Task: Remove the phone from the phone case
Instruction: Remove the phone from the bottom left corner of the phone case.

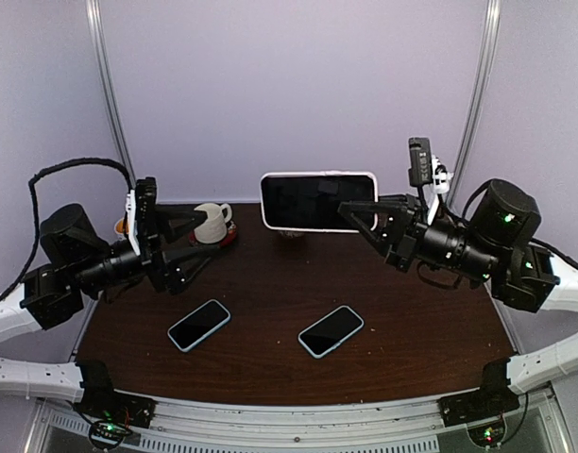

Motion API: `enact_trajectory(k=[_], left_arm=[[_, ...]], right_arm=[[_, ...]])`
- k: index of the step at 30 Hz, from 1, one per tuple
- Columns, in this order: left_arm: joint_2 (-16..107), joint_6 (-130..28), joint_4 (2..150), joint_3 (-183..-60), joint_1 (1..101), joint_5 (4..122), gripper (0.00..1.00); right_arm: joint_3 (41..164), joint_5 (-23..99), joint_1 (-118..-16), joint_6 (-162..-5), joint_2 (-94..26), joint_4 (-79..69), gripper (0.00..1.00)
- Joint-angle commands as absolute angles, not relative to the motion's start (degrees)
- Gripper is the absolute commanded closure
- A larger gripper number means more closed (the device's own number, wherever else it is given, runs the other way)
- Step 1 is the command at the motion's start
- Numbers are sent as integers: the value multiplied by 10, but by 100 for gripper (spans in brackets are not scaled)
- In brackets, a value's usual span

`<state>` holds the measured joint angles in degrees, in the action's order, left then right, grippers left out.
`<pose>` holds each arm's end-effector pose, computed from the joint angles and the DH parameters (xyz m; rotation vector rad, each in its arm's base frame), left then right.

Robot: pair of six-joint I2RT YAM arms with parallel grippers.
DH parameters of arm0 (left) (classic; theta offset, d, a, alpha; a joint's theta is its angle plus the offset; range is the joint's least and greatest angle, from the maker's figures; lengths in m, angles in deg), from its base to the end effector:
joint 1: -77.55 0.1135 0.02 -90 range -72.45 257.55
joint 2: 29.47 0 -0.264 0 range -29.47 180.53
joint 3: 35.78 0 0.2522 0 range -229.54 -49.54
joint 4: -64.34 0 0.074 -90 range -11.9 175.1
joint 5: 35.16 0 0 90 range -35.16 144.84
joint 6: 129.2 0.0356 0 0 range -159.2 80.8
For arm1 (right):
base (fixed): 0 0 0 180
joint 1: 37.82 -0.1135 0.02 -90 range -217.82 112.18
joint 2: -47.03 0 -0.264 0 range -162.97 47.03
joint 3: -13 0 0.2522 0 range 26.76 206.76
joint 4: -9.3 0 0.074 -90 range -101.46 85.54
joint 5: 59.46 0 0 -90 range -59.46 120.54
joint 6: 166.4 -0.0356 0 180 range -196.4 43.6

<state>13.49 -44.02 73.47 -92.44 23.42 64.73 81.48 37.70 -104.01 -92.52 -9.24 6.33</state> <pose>0.1008 -0.1499 0.3618 0.7843 1.3579 -0.9497 0.0879 0.2102 0.4040 -0.7510 1.3414 1.2586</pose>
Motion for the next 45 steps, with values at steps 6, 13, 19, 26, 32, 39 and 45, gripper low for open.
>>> enact_trajectory(k=[6, 13, 19, 26, 32, 39, 45], left_arm=[[195, -653, 581, -976, 237, 868, 36], [210, -704, 527, -972, 237, 888, 52], [217, -713, 511, -969, 237, 896, 66], [240, -730, 478, -967, 237, 906, 72], [248, -737, 460, -964, 237, 911, 75], [256, -741, 448, -966, 237, 916, 82], [258, -735, 446, -963, 237, 898, 87]], right_arm=[[871, 462, -1043, -1088, -126, 165, 100], [888, 482, -1043, -1129, -154, 200, 100], [885, 486, -1043, -1135, -154, 210, 100], [888, 494, -1043, -1131, -157, 216, 100], [894, 498, -1043, -1128, -164, 217, 100], [893, 508, -1043, -1134, -169, 223, 100], [879, 533, -1043, -1165, -172, 259, 100]])
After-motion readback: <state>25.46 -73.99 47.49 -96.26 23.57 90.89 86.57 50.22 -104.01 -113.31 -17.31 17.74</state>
